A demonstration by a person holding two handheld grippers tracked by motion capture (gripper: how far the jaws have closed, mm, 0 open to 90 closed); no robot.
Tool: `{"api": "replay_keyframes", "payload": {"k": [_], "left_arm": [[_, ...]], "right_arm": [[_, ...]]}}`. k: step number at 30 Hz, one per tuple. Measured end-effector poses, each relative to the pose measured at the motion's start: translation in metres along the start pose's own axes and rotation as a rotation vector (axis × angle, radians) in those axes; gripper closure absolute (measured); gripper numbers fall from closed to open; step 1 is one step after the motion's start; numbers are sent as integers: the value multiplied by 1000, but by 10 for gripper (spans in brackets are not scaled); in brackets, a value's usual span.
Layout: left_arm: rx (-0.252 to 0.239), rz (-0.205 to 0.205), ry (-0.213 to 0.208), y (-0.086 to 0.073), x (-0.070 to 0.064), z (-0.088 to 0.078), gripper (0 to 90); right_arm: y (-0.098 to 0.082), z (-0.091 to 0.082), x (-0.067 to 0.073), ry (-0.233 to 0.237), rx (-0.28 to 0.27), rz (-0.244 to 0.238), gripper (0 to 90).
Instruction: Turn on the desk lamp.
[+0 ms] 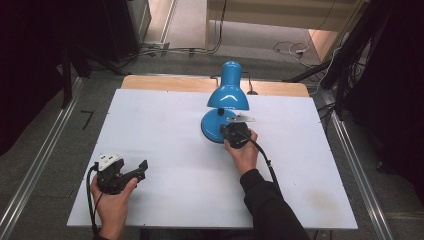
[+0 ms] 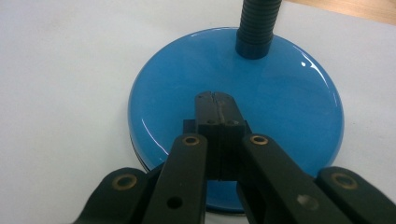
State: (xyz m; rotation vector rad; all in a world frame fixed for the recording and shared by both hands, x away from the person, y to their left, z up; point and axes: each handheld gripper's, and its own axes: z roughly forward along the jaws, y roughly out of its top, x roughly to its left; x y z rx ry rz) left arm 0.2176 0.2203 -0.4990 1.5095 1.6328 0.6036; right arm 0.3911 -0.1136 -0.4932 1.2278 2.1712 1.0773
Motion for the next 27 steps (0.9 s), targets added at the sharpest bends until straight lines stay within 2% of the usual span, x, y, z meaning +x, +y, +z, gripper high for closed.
{"api": "replay_keyframes", "payload": {"k": [2,3,5,18,19,25,27], "left_arm": [[-2,-1,1,0,0,0,164],[-3,-2,1,0,0,0,164],[-1,-1,2,0,0,0,164],[-4,-6,0,0,0,0,164],[-2,-4,0,0,1,0,164],[-4,-5,-3,0,1,0,164],[-3,-5,-3,0,0,0,164]], "right_arm": [[0,0,1,4,18,3,883],[-1,0,1,13,9,-2,883],[-3,-1,3,-2,3,-24,883],[-1,-3,-1,35,19,17,869],[-1,-3,-1,36,19,16,800],[0,-7,-6,55,15,40,605],[1,-10,-6,55,13,45,513]]}}
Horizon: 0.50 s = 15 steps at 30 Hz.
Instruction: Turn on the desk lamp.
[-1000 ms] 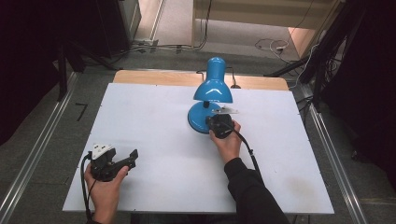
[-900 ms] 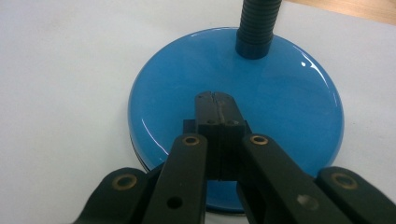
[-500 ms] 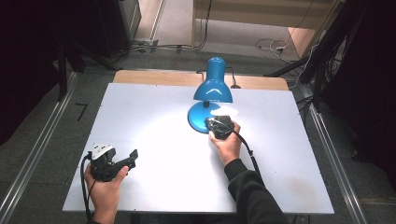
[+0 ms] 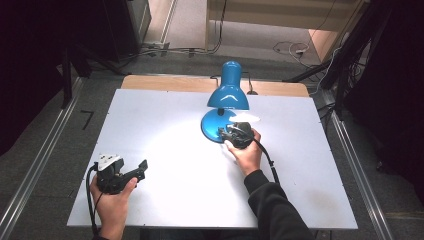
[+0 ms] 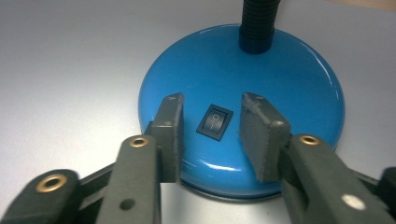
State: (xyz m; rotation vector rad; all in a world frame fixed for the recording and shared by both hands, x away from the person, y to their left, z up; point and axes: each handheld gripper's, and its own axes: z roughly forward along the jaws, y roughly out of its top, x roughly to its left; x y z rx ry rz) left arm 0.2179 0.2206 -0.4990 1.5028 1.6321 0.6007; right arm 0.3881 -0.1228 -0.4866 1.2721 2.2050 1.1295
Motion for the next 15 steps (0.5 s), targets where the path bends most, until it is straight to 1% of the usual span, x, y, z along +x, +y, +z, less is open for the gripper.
{"api": "replay_keyframes", "payload": {"k": [3,6,7,10,11,15], "left_arm": [[0,0,2,0,0,0,164],[0,-1,1,0,0,-1,164],[0,0,2,0,0,-1,164],[0,0,3,0,0,-1,164],[0,-1,3,0,0,-1,164],[0,0,3,0,0,-1,164]], "right_arm": [[1,-4,1,20,0,3,392],[1,-8,2,26,8,9,288],[1,-10,2,33,10,17,270],[1,-14,0,31,6,9,200],[1,-15,0,29,7,14,181],[-1,-20,-1,37,21,-4,148]]}}
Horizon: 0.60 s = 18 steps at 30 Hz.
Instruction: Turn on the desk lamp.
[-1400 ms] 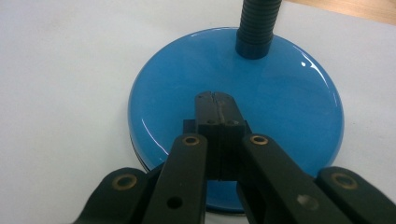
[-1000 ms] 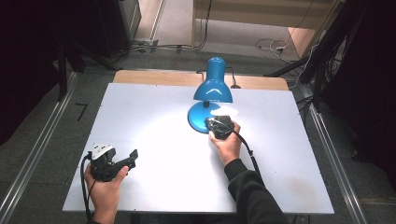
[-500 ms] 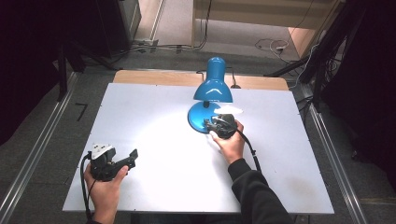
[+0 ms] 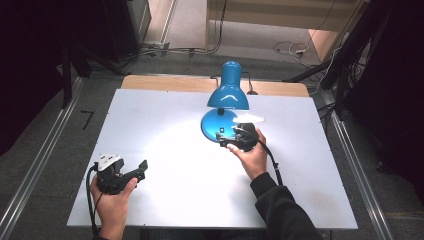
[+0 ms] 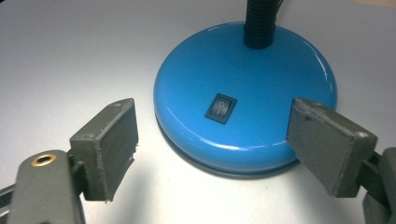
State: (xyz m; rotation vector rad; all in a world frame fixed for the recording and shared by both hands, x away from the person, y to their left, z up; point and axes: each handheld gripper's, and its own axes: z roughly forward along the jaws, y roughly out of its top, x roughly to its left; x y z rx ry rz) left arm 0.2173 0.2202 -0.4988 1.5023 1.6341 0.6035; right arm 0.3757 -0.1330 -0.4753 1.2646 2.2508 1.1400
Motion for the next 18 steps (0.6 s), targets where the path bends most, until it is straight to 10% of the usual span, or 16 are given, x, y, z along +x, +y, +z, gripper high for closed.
{"api": "replay_keyframes", "payload": {"k": [18], "left_arm": [[4,-2,0,0,-1,1,164]], "right_arm": [[-25,-34,-16,-16,15,-13,144]]}}
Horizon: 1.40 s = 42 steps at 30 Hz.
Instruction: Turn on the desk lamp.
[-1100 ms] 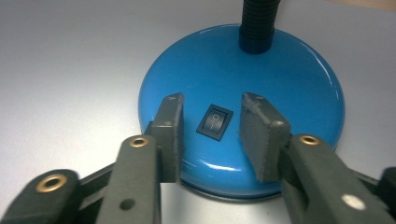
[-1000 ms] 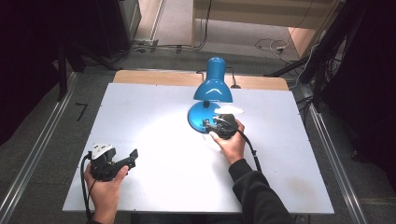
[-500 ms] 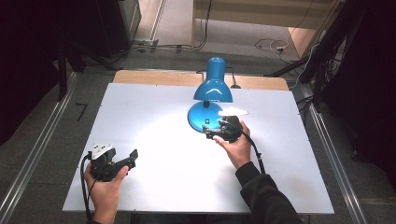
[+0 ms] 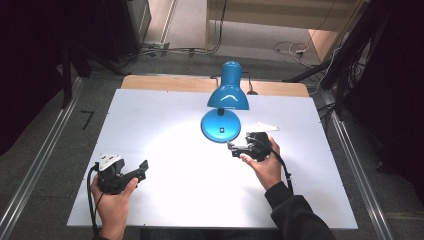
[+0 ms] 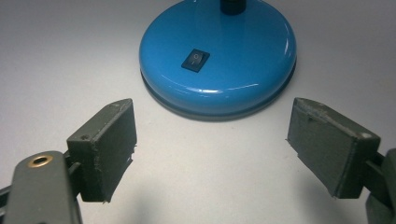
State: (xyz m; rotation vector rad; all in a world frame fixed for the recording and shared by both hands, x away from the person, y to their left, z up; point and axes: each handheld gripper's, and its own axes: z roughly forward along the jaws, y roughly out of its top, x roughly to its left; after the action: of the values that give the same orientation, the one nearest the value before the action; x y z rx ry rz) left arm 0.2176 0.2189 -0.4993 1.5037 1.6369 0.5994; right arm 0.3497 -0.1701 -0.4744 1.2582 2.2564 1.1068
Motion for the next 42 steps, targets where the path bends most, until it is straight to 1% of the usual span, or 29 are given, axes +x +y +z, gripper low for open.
{"api": "replay_keyframes", "payload": {"k": [8,10,12,16,19,20,27,34,35,37,39,42], "left_arm": [[3,-2,0,0,0,0,164],[3,-2,-2,0,0,1,164],[4,-1,-3,0,0,1,164],[4,-1,-3,0,0,1,164],[3,-4,-1,0,0,0,164],[3,-3,-1,0,1,0,164],[5,-1,-2,0,-1,1,164],[3,-2,-1,0,0,1,164],[4,-2,-1,0,0,1,164],[4,-2,-2,0,0,1,164],[4,-2,-3,0,0,0,164],[3,-3,0,0,0,0,164]], "right_arm": [[-7,-12,-6,-4,-3,0,144],[-8,-15,-9,-8,-1,5,145],[-9,-18,-11,-18,6,20,144],[-11,-25,-17,-18,-3,26,144],[-13,-30,-21,-20,-19,22,145],[-14,-32,-22,-21,-21,28,144],[-22,-43,-29,-25,-25,26,145],[-27,-54,-36,-42,-25,23,144],[-27,-55,-36,-44,-26,31,144],[-29,-59,-39,-52,-26,25,145],[-31,-62,-41,-55,-23,33,145],[-35,-68,-47,-68,-22,34,144]]}}
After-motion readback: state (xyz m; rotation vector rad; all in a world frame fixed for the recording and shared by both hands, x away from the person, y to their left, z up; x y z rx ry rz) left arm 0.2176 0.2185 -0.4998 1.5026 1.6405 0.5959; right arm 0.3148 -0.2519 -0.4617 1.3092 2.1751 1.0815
